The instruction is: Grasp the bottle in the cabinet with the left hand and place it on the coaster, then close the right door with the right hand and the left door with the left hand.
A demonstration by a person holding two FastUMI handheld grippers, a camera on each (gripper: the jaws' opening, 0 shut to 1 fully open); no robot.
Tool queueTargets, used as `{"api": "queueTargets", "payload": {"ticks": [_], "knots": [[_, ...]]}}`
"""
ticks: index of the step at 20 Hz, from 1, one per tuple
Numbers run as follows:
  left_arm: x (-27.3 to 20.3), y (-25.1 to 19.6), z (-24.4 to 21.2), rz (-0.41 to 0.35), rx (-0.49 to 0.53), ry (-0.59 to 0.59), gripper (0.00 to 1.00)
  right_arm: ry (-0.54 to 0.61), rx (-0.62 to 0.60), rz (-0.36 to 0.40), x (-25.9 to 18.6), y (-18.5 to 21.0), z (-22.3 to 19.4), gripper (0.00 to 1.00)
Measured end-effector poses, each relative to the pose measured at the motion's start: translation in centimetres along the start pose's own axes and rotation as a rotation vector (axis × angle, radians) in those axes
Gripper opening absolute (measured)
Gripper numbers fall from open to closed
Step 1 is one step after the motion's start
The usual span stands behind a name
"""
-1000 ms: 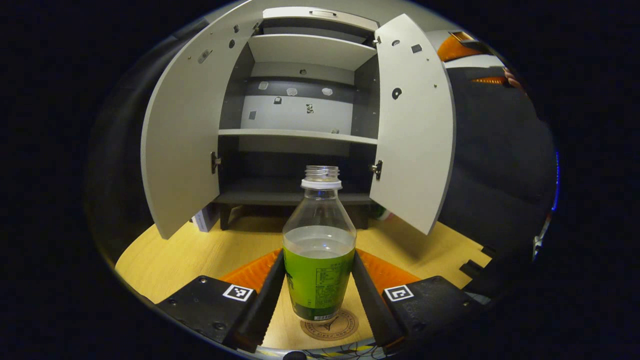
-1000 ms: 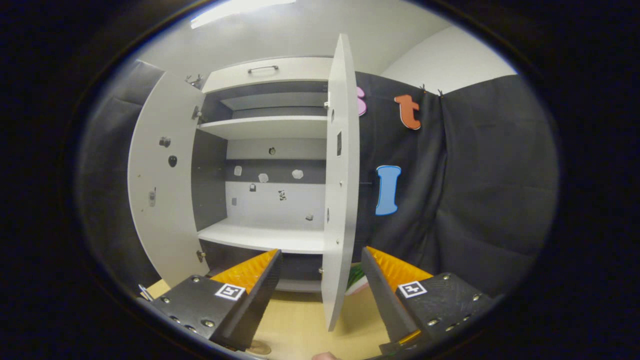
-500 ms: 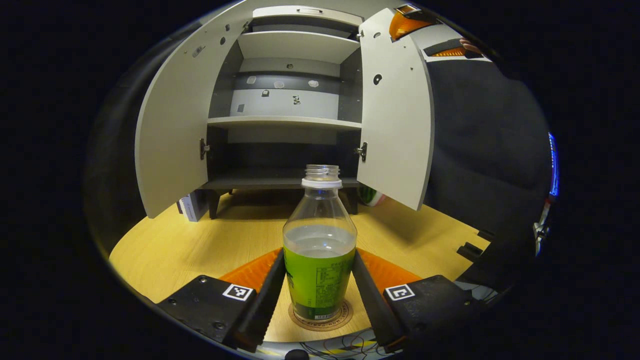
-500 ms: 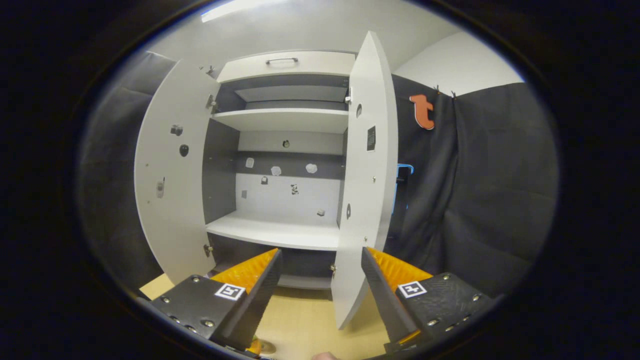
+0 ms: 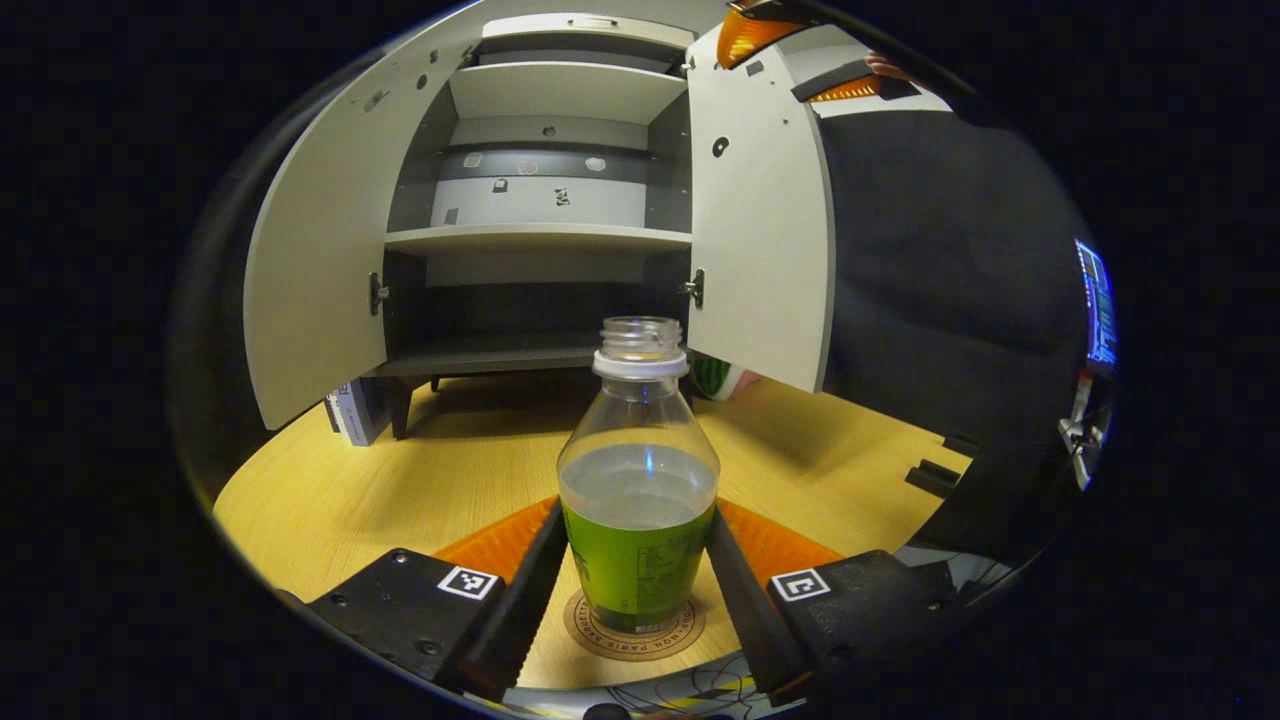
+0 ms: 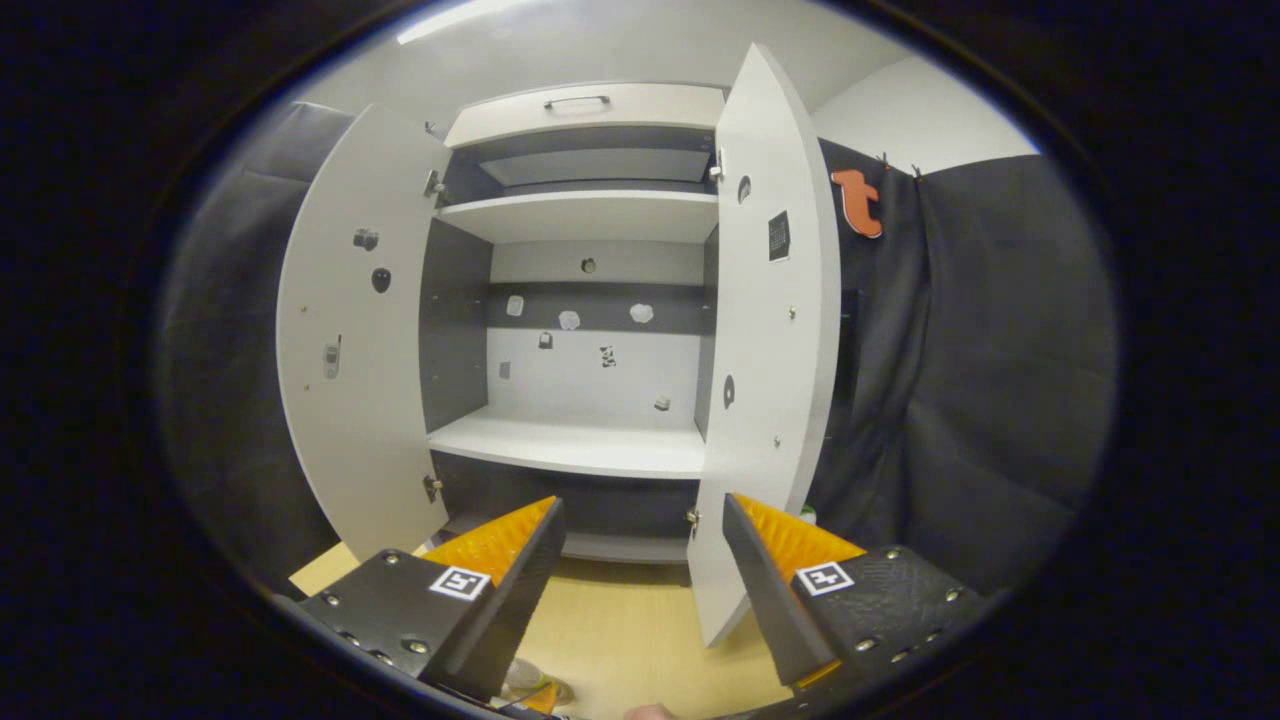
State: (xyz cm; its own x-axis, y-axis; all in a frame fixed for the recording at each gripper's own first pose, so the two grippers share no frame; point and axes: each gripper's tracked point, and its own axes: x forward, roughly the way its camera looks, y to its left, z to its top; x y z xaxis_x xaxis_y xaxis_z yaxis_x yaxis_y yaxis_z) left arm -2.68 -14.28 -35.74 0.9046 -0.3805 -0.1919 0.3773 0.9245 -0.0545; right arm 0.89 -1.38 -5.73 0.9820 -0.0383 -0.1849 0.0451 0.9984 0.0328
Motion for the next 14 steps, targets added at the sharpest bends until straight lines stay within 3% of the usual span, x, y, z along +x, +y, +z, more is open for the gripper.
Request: {"api": "queueTargets", "payload": {"ticks": [2,8,14], "knots": [[-0.5,0.3,0.5,0.013,0.008,-0.004,0.87,0.0,0.011,-0.007,-0.1,-0.6,0.0,0.96],[-0.5,-1.3,3.1,-0.05,0.024,-0.002,0.92,-0.018,0.039,-0.033,-1.7,-3.9,1.1,0.96],[-0.6,-0.7,7.5,0.0,0.031,-0.006,0.93,-0.062,0.076,-0.06,-4.2,-8.6,1.5,0.95]]}}
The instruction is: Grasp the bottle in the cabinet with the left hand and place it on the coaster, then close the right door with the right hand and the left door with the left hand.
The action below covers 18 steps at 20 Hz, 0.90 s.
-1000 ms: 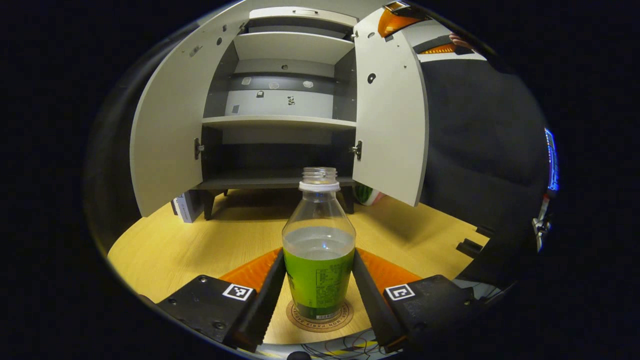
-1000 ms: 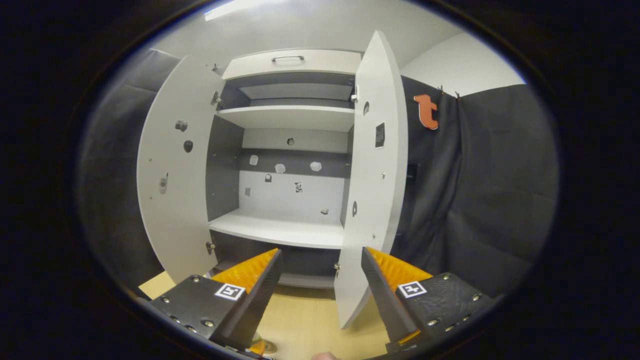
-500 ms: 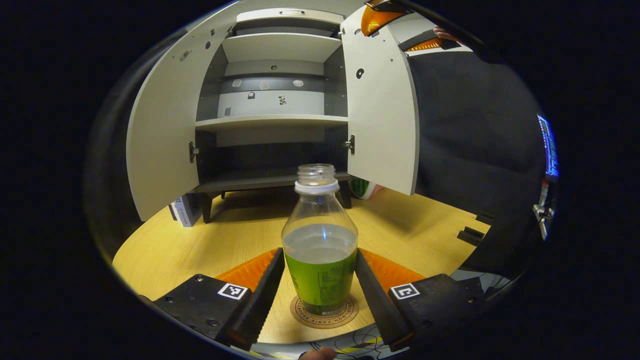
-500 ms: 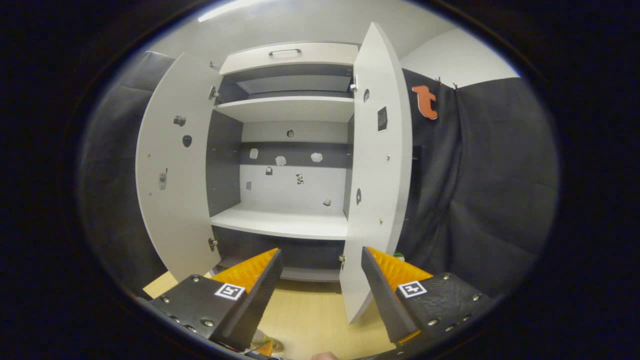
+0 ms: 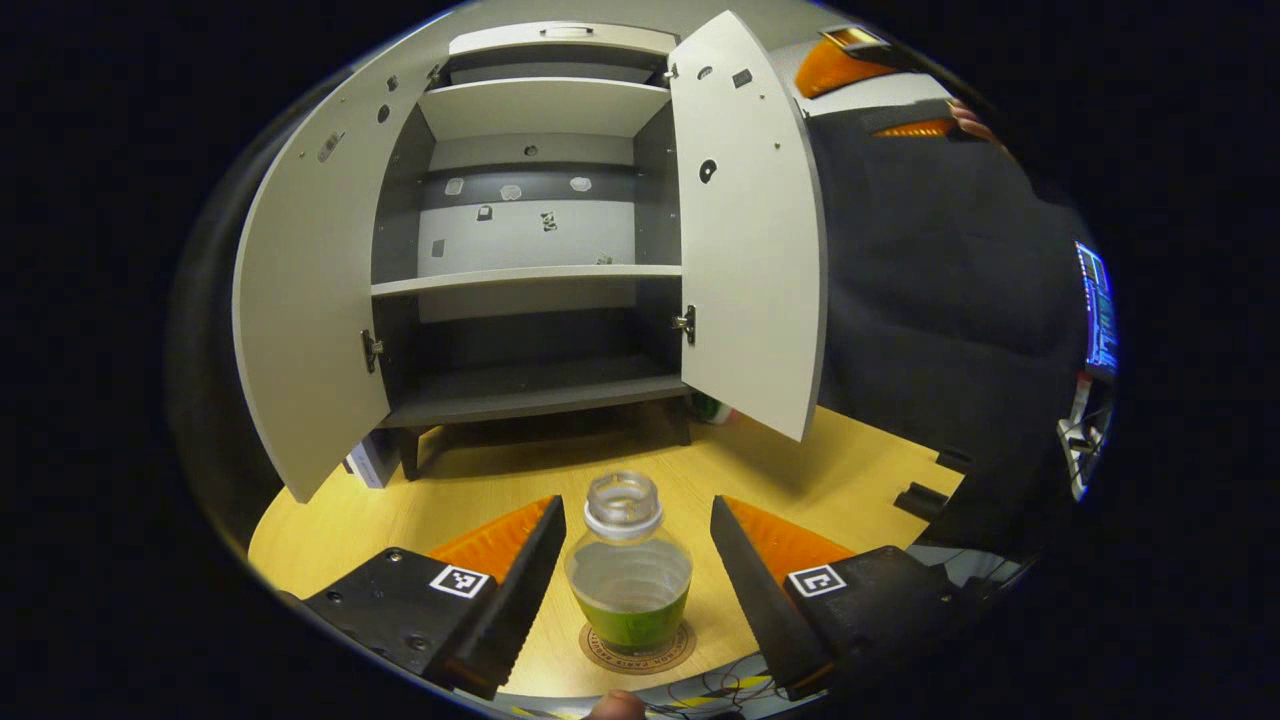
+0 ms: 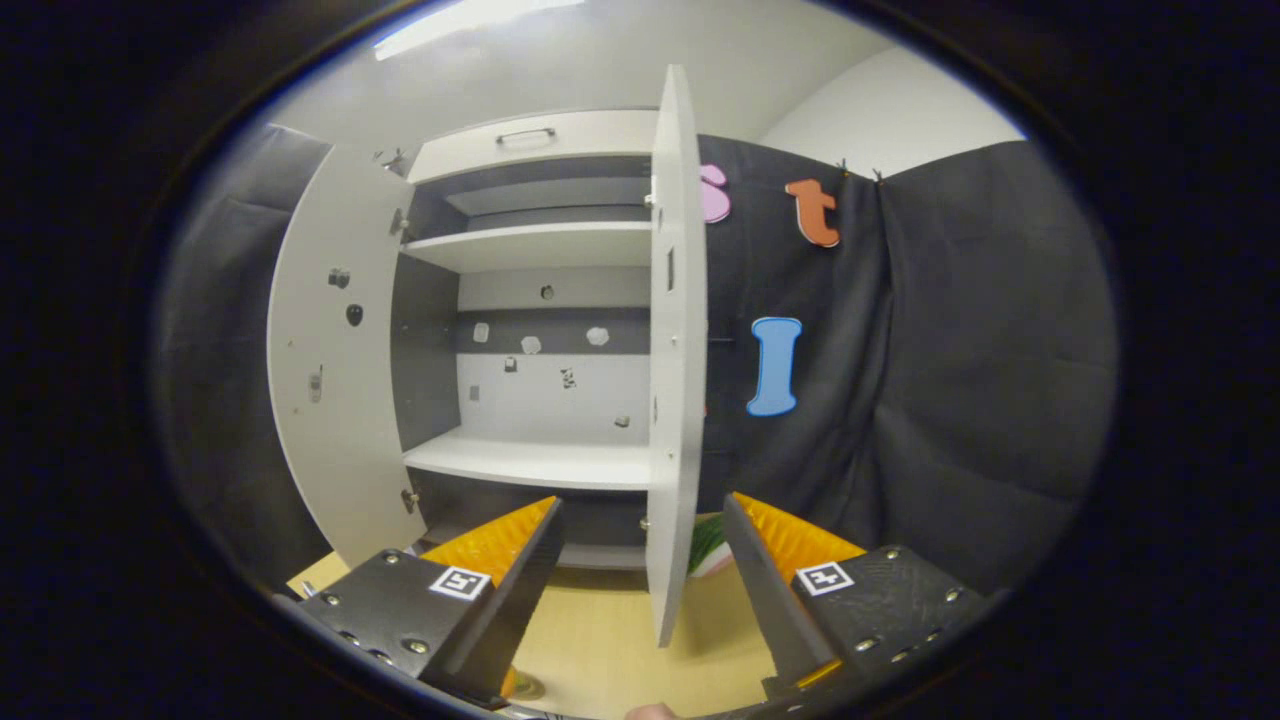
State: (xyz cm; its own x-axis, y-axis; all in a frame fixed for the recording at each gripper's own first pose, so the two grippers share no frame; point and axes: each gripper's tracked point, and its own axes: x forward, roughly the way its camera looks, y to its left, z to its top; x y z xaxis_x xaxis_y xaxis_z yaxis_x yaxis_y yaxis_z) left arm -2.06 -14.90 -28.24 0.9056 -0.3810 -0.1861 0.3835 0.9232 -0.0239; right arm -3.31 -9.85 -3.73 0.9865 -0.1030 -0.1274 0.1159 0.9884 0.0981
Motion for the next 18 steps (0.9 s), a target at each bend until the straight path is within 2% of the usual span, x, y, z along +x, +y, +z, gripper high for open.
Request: {"api": "queueTargets", "payload": {"ticks": [2,5,8,11,18], "knots": [[-0.3,0.3,2.1,0.014,0.025,-0.021,0.94,-0.012,0.015,-0.024,-0.7,-2.1,0.1,0.95],[-0.2,-0.4,5.1,-0.01,0.055,-0.048,0.93,-0.022,0.029,-0.093,-1.0,-6.2,0.1,0.95],[-0.3,-0.9,9.1,-0.026,0.074,-0.074,0.95,0.002,0.08,-0.128,-0.4,-9.8,-0.3,0.95],[-0.8,-1.1,13.5,-0.024,0.04,-0.102,0.94,-0.015,0.113,-0.158,0.8,-13.3,0.7,0.95],[-3.3,1.4,22.9,-0.025,-0.033,-0.149,0.94,-0.02,0.03,-0.175,4.6,-18.4,2.0,0.95]]}}
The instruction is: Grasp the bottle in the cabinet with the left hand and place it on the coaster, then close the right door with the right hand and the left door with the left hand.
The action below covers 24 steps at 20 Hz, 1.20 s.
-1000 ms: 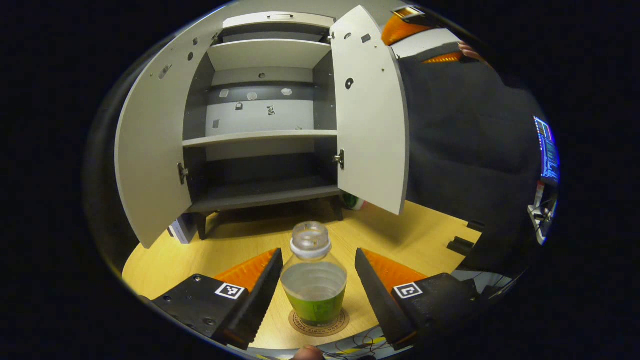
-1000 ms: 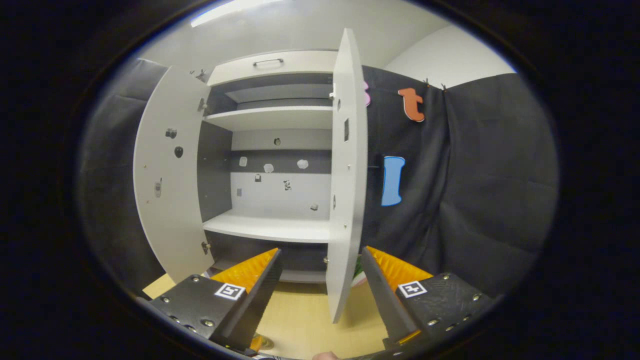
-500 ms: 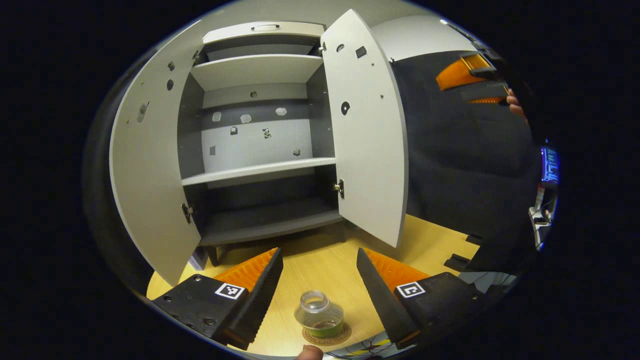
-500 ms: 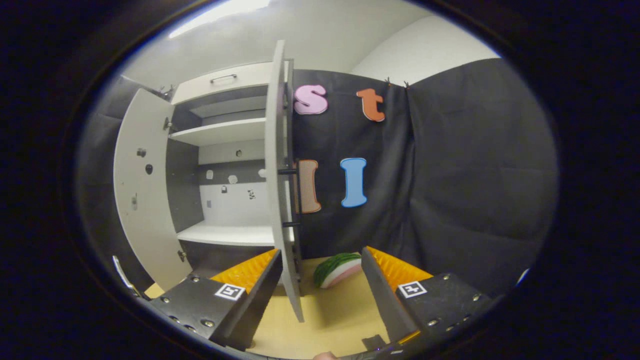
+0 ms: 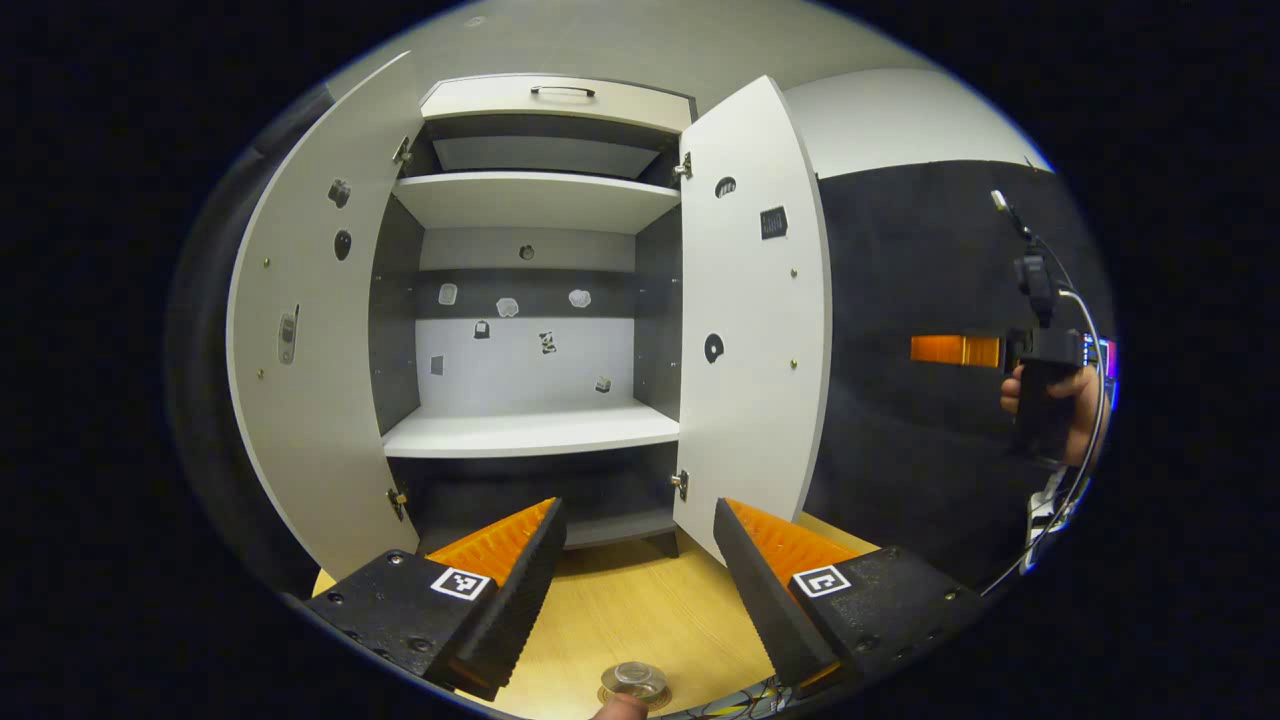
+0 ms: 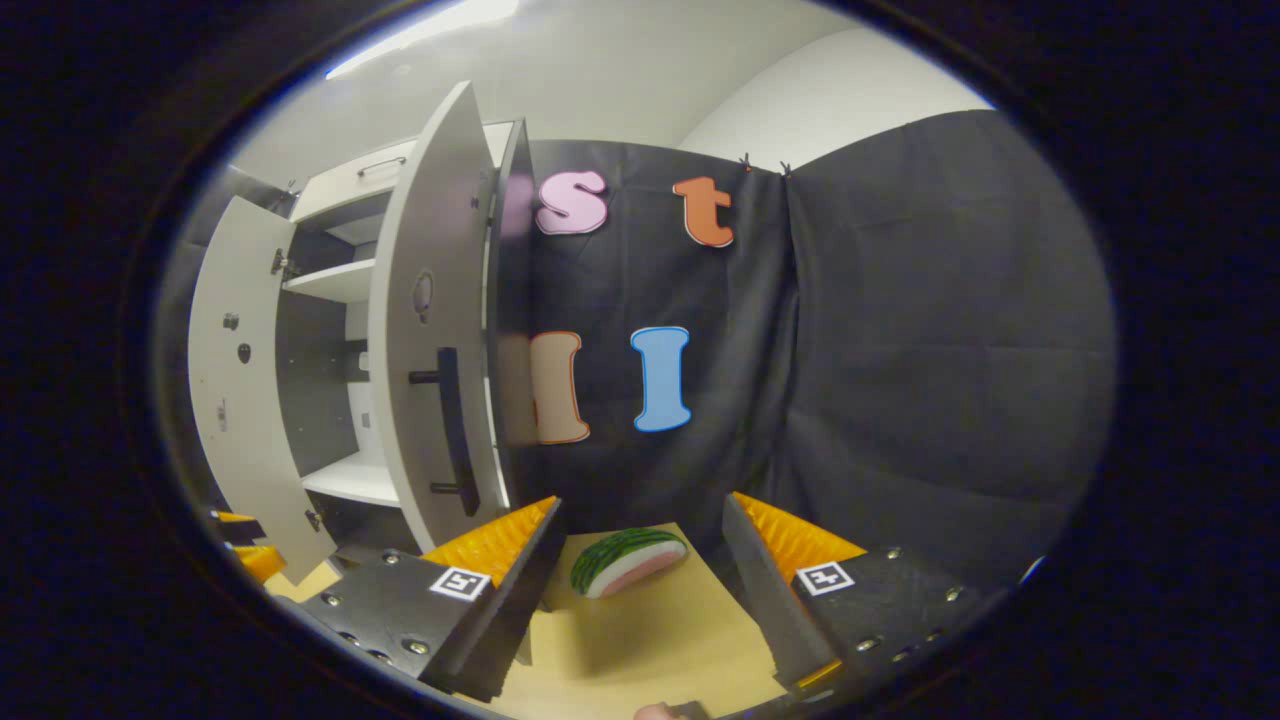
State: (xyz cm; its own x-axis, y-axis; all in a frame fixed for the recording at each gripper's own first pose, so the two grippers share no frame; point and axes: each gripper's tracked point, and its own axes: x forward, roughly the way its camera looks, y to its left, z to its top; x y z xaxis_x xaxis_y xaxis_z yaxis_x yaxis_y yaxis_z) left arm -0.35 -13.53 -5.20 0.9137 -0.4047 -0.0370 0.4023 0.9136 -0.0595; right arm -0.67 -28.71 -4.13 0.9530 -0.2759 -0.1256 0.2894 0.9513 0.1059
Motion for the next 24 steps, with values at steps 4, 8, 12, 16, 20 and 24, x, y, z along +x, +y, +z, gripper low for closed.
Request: {"api": "queueTargets", "payload": {"ticks": [4,8,12,16,20,24], "knots": [[-1.2,3.1,2.1,0.045,-0.024,0.019,0.95,0.026,-0.037,0.015,2.0,0.2,-0.7,0.95],[-3.1,5.8,2.9,0.082,-0.023,0.013,0.93,0.055,-0.007,0.055,4.2,1.6,-1.1,0.96],[-4.9,8.9,2.7,0.144,-0.002,0.01,0.93,0.062,-0.009,0.065,6.2,2.7,-0.7,0.96],[-6.1,12.0,1.6,0.209,-0.017,0.028,0.93,0.073,-0.044,0.095,7.7,4.3,-0.5,0.96],[-7.0,14.1,0.7,0.253,-0.034,0.047,0.93,0.1,-0.042,0.138,9.0,5.9,-1.2,0.96],[-7.6,15.7,0.2,0.291,-0.011,0.054,0.93,0.127,-0.088,0.223,8.9,9.4,-1.8,0.96]]}}
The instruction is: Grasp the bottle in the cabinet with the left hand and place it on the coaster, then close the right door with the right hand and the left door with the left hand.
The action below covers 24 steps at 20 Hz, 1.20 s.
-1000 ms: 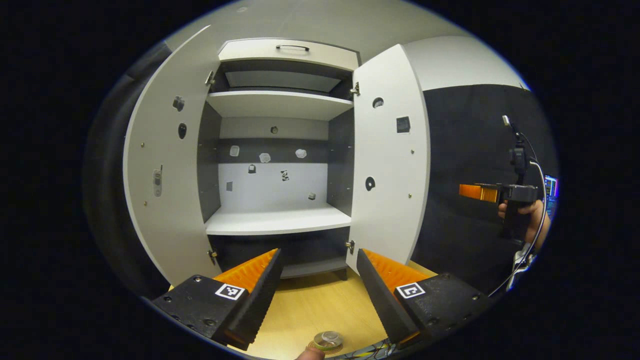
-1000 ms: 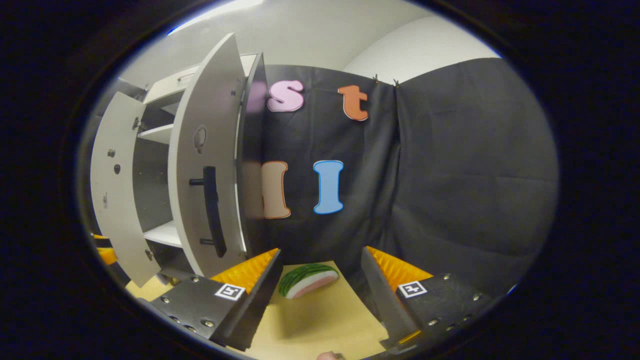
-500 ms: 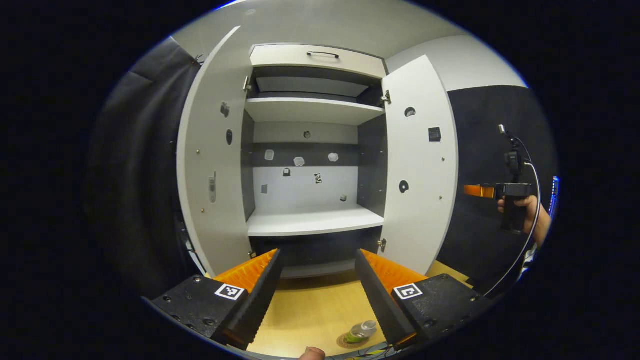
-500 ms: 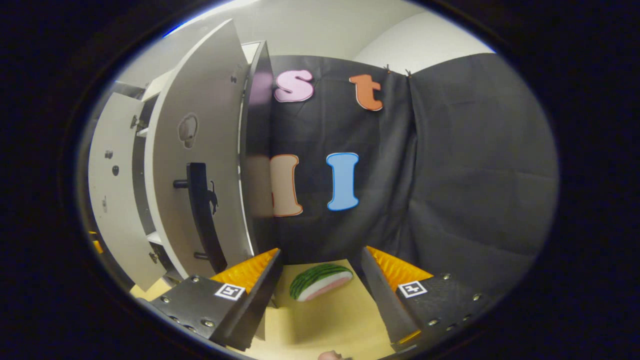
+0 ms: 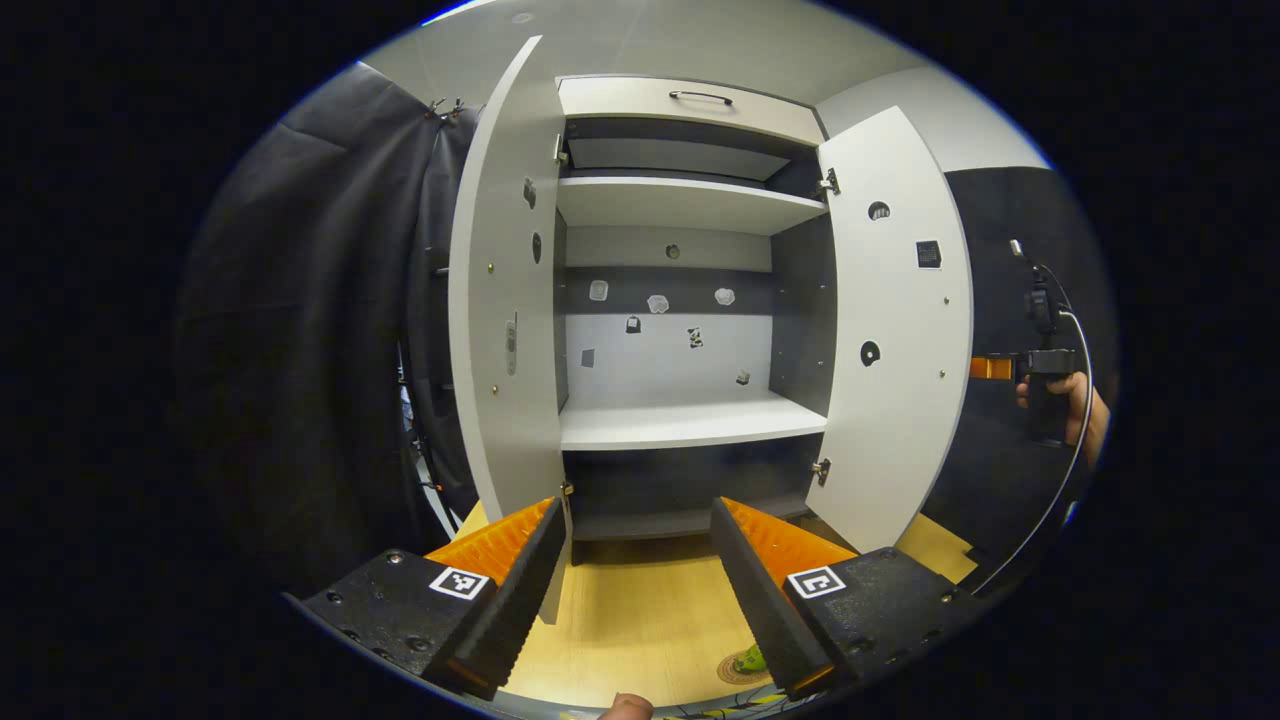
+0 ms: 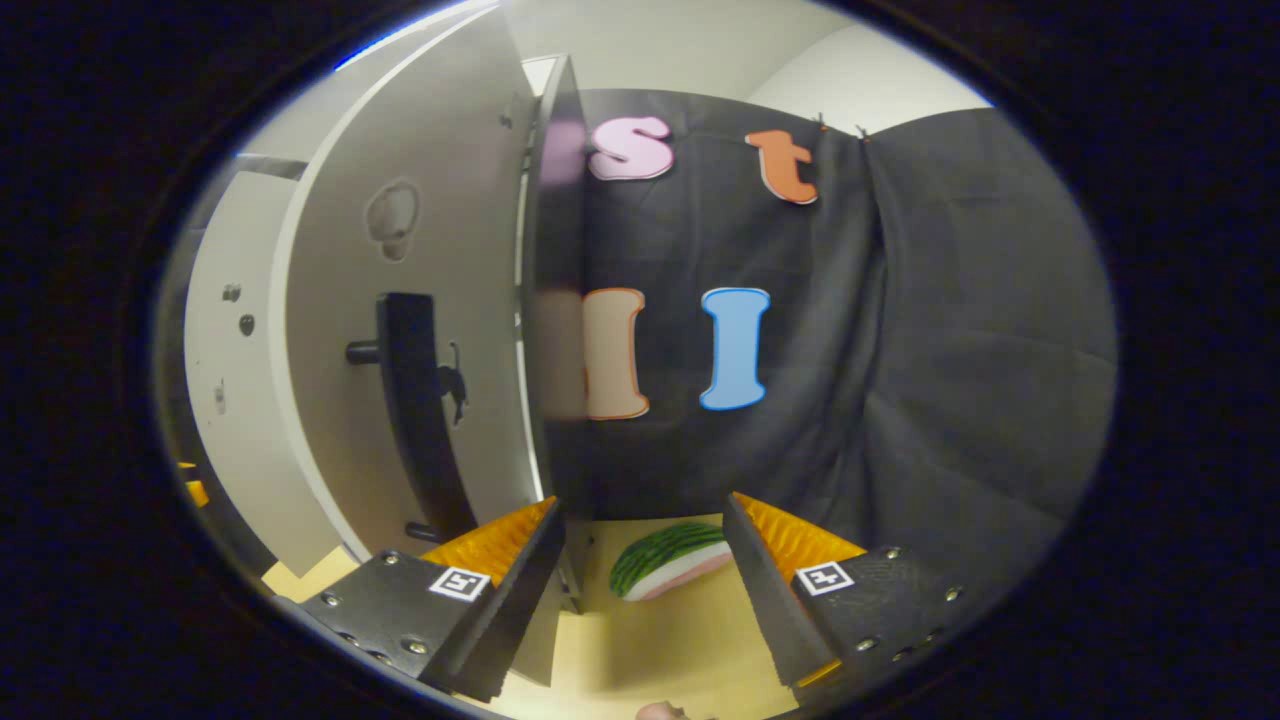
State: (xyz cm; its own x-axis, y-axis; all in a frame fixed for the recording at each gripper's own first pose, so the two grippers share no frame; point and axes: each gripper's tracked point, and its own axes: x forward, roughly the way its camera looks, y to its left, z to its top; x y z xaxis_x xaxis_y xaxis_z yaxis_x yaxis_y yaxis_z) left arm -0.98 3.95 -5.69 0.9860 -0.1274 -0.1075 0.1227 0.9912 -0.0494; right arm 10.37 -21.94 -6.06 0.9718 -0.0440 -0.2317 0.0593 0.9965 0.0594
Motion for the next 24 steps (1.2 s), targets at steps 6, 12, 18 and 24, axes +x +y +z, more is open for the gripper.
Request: {"api": "queueTargets", "payload": {"ticks": [6,12,18,24], "knots": [[-0.5,1.0,-1.1,0.002,-0.017,0.033,0.93,-0.007,-0.035,0.097,0.0,5.3,0.1,0.92],[-0.1,3.0,-0.6,0.027,-0.025,0.026,0.93,-0.03,0.01,0.1,0.8,10.0,0.5,0.92],[-1.1,5.4,-1.1,0.053,-0.04,0.026,0.93,-0.051,0.047,0.116,1.0,13.1,1.5,0.92],[-1.7,7.4,-2.0,0.072,-0.043,0.038,0.93,-0.035,0.032,0.14,1.4,15.6,1.1,0.92]]}}
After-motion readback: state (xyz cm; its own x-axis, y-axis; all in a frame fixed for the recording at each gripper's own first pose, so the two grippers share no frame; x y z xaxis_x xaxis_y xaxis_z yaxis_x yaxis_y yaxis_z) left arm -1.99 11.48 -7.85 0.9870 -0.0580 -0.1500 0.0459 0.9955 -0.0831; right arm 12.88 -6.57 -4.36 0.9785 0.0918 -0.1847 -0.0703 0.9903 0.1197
